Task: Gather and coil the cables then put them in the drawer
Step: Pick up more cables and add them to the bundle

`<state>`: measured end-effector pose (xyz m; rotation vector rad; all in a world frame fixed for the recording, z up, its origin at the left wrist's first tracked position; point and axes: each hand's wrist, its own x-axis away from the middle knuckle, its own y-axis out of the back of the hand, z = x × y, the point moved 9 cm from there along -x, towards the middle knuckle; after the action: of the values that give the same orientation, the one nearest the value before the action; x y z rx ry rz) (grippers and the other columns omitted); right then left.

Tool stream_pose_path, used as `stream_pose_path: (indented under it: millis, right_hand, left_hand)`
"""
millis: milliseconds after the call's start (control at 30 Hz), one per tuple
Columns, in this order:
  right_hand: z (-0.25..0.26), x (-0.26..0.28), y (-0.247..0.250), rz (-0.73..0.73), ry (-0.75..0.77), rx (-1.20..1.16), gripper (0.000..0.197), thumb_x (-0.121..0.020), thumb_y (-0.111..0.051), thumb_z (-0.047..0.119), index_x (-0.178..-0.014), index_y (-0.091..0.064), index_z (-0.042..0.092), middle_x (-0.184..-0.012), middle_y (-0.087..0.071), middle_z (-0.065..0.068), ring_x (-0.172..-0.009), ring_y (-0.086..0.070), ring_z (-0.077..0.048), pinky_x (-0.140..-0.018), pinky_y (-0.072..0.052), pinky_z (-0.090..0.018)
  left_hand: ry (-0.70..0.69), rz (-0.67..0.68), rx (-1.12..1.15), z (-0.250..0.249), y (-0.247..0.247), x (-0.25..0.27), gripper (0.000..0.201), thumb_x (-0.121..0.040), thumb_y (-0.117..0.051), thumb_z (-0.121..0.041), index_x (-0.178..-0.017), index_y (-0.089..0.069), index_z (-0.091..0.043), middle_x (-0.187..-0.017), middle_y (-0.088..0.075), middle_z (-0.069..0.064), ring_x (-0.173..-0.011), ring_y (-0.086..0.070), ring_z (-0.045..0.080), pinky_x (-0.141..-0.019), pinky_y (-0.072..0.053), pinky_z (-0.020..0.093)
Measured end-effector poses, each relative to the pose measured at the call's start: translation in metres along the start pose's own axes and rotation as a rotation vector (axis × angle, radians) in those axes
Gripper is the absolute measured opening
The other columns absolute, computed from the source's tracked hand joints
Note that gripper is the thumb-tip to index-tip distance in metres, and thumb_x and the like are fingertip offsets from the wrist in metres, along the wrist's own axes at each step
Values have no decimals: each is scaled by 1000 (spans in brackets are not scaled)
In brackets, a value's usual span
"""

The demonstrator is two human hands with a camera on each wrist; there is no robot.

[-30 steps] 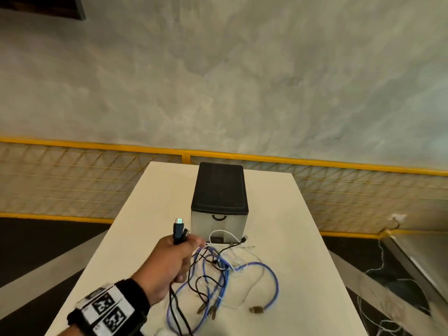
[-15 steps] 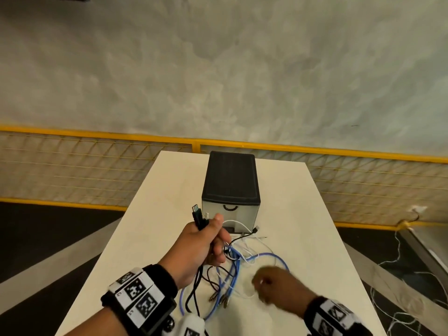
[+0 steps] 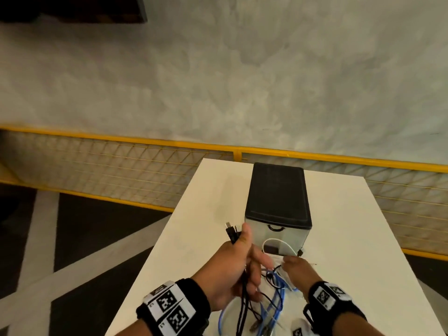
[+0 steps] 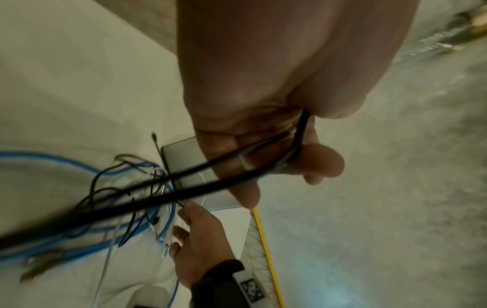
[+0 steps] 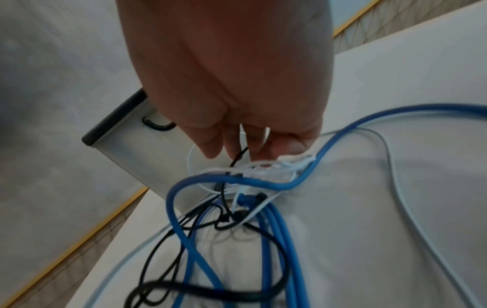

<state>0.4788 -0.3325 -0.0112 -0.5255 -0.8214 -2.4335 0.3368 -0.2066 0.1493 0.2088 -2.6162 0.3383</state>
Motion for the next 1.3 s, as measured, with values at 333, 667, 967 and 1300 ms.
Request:
stream_pose_path:
  millis: [333, 667, 967, 1300]
  right_hand:
    - [56, 81, 56, -448, 336, -439, 25, -89, -55, -2, -84, -72, 17, -87, -74, -3, -89, -68, -24, -83, -52, -38]
    - [137, 149, 56, -244, 593, -533, 21, -89, -56, -8, -83, -44, 8, -71, -62, -15, -59, -59, -27, -60, -53, -40]
    - [136, 158, 48, -182, 574, -488, 15, -86, -56, -11, -88, -54, 4, -68, -67, -14, -55, -60, -20, -54, -50, -26]
    - [126, 152, 39, -241, 520, -371, 17, -84, -61, -5, -82, -53, 10, -76, -72, -5, -71, -70, -16, -61, -51, -23]
  left_hand:
    - [-147, -126, 248, 5, 13, -33, 39, -95, -55, -39, -94, -76, -6, -61, -54, 0, -50, -45, 9, -46, -33, 22]
    - [-281, 14, -109, -28, -42, -34, 33, -98, -43, -46, -114, -69, -33, -106, -73, -12, -88, -62, 9, -87, -46, 31]
    - [-401, 0, -41, -30, -45, -35, 35, -102, -44, -36, -113, -71, -17, -78, -71, -2, -55, -52, 6, -52, -40, 20]
    - [-384, -53, -12, -26, -34, -38, 35, -101, -45, -37, -99, -74, -18, -84, -75, 4, -74, -68, 12, -64, -51, 23]
